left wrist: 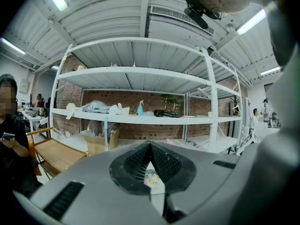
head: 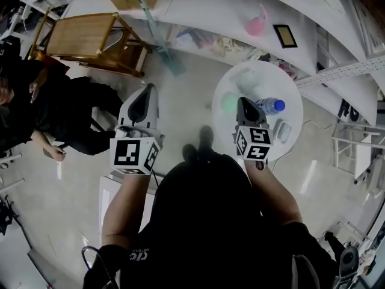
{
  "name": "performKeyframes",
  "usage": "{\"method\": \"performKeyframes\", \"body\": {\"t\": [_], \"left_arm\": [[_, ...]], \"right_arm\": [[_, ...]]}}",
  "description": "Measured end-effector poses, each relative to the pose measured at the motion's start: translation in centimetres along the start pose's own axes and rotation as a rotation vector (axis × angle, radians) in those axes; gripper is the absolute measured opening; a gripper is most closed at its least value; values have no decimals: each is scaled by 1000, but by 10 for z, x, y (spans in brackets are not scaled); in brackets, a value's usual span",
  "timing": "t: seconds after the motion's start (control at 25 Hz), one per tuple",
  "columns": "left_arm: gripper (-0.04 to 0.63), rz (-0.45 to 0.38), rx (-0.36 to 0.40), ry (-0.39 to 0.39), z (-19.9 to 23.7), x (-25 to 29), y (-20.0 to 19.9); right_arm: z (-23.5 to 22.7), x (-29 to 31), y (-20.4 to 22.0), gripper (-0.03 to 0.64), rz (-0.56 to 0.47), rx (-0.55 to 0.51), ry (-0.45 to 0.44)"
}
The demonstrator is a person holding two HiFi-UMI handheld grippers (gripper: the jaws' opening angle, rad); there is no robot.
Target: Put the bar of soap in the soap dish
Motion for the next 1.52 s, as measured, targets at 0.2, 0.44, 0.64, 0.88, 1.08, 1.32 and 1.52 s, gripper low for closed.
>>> {"method": "performKeyframes", "body": {"t": [0.2,0.44,0.64,0.88,1.08,1.32,1.52], "left_arm": [[8,3,14,15,-12,19,-1],[7,27,11,60,-14,40,17],[6,71,-20,51,11,55,42],[6,91,-29,21,40,65,59],[6,126,-29,-13,61,68,75],[6,164,-36,6,57,65,91],[6,197,-47,44,46,63,99]], "right_arm": [[-14,18,27,23,98,42,8],[-25,43,54,23,201,98,52],[-29,62,70,23,263,151,91],[-41,77,99,138,358,267,124],[-51,89,116,192,412,306,198],[-56,101,124,244,443,344,255],[-61,105,126,279,458,365,291]]}}
Point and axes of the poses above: the fingertips, and each gripper's own axes: x forward along the fingers, z to its left, y out of its underside, the point moved 4 cm from there along -x, backward along the fingers, and after that the axes turned 15 degrees about -y, right-handed, at the moved point
